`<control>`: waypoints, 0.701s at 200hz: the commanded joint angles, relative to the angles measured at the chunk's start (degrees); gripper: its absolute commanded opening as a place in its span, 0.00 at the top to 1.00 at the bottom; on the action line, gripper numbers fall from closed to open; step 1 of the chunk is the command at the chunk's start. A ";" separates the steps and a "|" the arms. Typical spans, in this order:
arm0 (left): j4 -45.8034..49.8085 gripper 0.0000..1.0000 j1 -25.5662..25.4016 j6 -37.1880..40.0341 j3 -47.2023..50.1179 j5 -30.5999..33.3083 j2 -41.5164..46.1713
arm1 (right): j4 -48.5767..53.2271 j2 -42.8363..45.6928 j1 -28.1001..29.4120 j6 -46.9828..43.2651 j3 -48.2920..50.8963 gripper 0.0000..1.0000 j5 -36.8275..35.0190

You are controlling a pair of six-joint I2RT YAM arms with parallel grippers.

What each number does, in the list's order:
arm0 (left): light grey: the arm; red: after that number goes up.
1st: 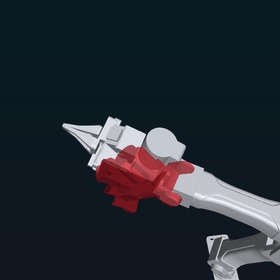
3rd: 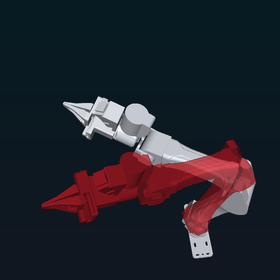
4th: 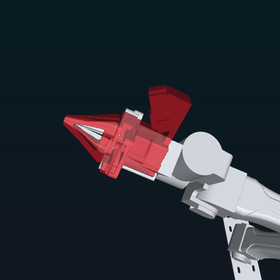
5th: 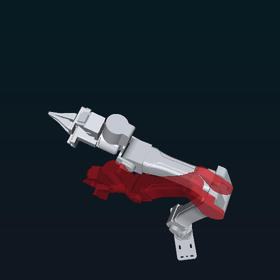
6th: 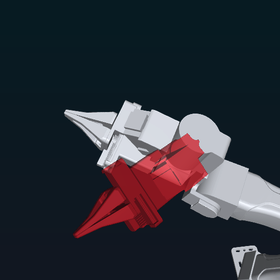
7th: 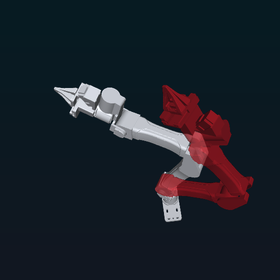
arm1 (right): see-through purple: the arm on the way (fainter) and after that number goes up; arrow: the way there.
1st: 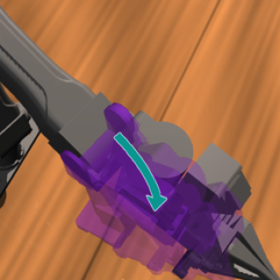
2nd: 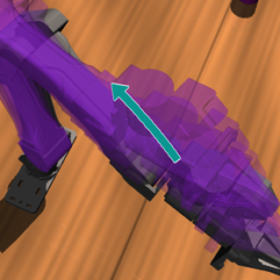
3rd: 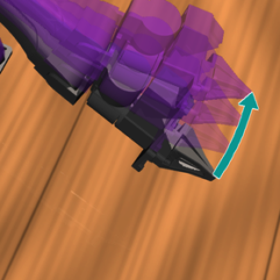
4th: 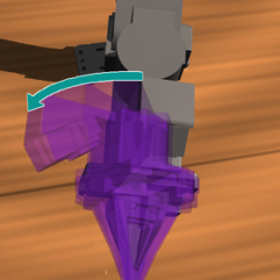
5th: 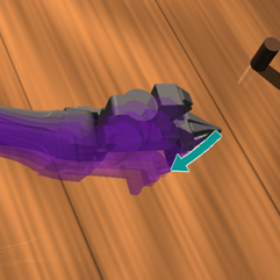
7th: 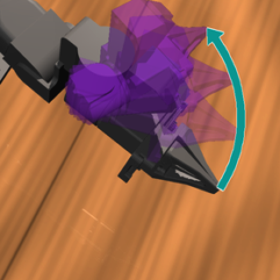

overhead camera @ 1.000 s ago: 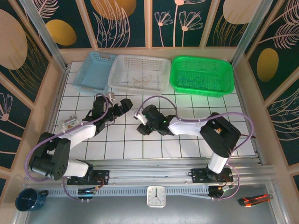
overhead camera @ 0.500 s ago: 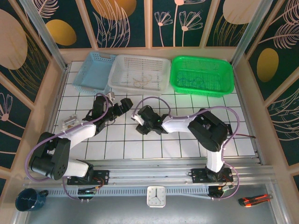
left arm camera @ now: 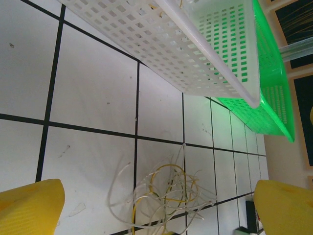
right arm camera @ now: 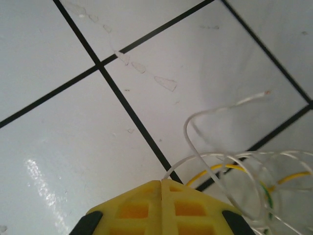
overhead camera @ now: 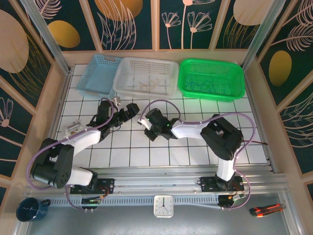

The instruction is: Untangle the cables

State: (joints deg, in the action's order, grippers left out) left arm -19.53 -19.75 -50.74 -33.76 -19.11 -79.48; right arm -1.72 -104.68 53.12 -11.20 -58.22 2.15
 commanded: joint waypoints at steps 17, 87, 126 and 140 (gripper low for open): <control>-2.23 0.01 0.39 -0.88 -0.70 -2.26 -0.91 | -3.62 7.25 -2.23 4.00 2.83 1.00 5.27; -10.89 0.02 -0.42 -6.45 0.34 -6.89 -4.66 | -7.89 11.80 -5.56 8.25 6.86 1.00 11.60; -17.11 0.09 -3.54 -10.13 0.83 -7.00 -8.16 | -10.49 13.27 -6.11 10.47 8.62 1.00 13.66; -18.57 0.13 -4.56 -10.92 0.55 -6.99 -9.46 | -11.09 13.62 -6.24 11.09 9.04 1.00 14.01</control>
State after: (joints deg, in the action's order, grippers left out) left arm -31.79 -22.68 -58.37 -33.41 -24.71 -86.87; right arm -9.28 -93.34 47.33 -2.37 -50.46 13.87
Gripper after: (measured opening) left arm 0.898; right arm 0.041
